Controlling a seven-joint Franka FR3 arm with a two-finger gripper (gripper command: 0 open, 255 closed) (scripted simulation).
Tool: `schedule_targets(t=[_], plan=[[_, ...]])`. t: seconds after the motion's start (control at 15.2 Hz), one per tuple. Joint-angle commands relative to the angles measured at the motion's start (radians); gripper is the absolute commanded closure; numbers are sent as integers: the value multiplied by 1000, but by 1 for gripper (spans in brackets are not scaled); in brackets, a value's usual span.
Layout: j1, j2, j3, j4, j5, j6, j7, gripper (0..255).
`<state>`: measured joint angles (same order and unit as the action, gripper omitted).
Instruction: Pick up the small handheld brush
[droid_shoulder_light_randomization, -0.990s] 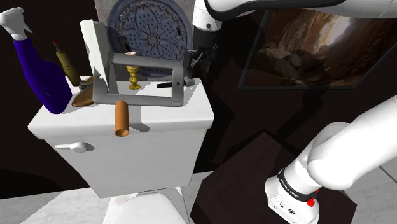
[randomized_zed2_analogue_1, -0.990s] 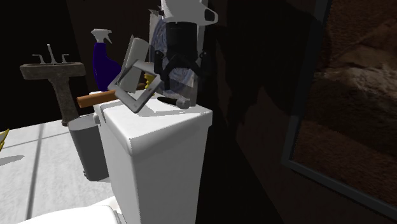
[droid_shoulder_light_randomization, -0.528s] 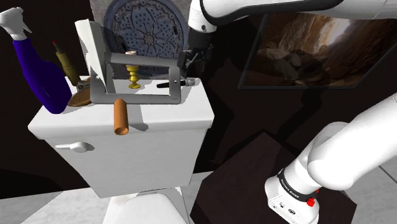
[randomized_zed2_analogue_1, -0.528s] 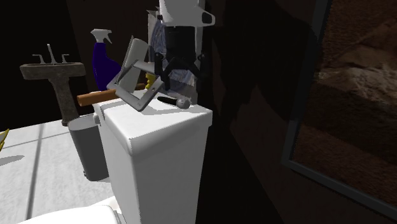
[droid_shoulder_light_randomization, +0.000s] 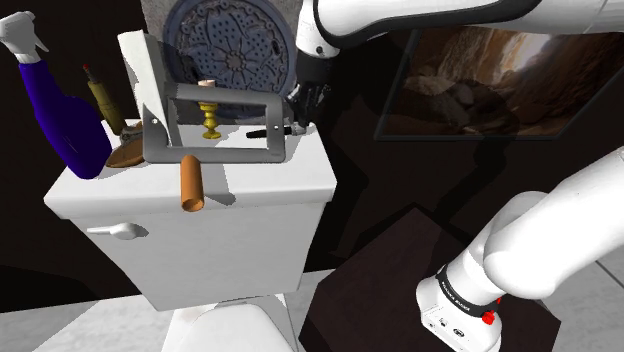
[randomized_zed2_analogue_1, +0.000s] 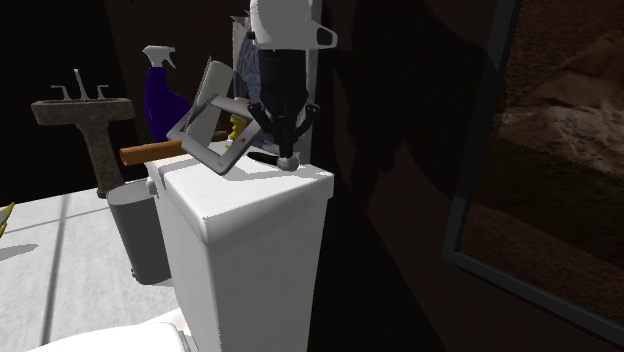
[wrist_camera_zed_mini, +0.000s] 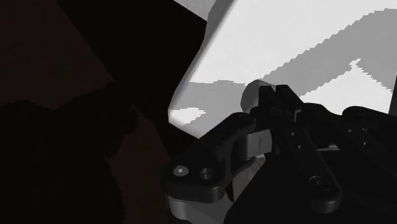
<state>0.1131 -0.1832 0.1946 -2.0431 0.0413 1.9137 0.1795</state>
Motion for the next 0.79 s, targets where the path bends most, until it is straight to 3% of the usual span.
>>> schedule_targets(t=[0.0,0.26,0.33,0.73], plan=[[7,26,10,-21,3,-4,-5,255],[-2,7,-4,2,1,-19,-21,255],[-2,7,-4,2,1,-19,-21,0],[64,229,28,298,-60,-121,-584,0]])
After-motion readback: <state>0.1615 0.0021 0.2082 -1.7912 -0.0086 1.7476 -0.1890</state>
